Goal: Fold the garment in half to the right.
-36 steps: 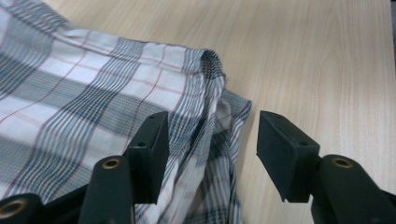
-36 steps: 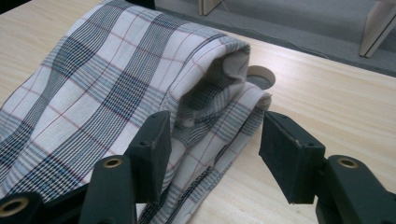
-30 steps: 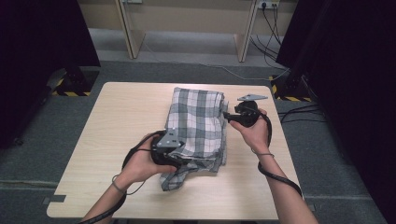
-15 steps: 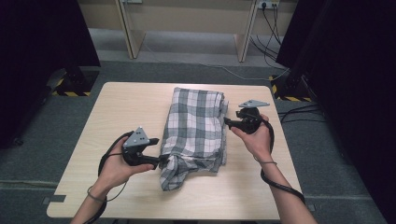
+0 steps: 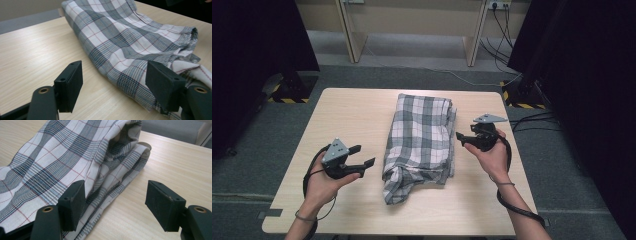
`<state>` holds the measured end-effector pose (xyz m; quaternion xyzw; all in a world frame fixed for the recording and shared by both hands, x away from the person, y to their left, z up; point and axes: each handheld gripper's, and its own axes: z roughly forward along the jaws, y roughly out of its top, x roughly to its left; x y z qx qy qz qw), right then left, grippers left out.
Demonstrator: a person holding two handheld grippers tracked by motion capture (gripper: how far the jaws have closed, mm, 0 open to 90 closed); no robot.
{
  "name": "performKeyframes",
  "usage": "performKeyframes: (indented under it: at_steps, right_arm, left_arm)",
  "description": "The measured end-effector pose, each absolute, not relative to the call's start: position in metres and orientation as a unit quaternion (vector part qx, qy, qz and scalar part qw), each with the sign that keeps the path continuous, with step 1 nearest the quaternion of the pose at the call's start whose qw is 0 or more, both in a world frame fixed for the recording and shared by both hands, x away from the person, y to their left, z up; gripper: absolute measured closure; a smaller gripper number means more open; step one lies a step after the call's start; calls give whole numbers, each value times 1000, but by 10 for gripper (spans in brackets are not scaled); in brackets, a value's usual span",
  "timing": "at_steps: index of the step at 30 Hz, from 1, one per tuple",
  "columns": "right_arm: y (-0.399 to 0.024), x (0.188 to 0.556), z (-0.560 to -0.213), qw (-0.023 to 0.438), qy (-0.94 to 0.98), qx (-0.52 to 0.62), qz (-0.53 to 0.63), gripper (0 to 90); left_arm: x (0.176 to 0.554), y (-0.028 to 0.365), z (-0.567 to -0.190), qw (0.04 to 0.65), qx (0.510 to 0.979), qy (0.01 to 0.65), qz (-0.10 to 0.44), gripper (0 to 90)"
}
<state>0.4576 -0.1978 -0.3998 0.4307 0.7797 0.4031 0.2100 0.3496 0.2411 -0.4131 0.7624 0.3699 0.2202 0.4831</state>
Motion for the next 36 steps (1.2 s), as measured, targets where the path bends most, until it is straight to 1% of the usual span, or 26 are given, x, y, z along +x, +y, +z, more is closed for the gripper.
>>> performKeyframes:
  at_steps: [19, 36]
  right_arm:
    - [-220, 431, -412, 219, 776, 439, 397, 317]
    - [-262, 398, -427, 234, 747, 469, 410, 314]
  left_arm:
    - [335, 274, -439, 469, 747, 405, 240, 294]
    - [320, 301, -452, 471, 724, 424, 274, 293]
